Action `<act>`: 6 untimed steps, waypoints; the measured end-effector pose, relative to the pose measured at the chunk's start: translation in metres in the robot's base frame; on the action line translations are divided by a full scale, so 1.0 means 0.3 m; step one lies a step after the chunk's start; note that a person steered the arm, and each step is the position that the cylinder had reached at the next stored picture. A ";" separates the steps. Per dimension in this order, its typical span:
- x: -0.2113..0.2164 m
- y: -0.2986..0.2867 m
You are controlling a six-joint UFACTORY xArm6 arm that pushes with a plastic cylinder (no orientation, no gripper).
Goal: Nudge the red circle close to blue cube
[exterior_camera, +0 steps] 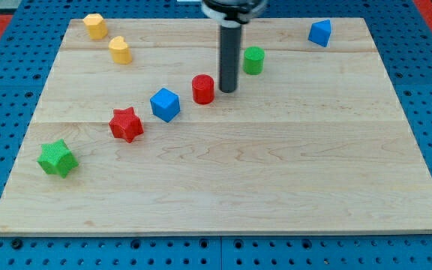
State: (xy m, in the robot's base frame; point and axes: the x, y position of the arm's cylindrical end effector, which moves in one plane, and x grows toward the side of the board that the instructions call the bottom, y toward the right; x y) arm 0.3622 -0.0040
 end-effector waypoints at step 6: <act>-0.505 -0.596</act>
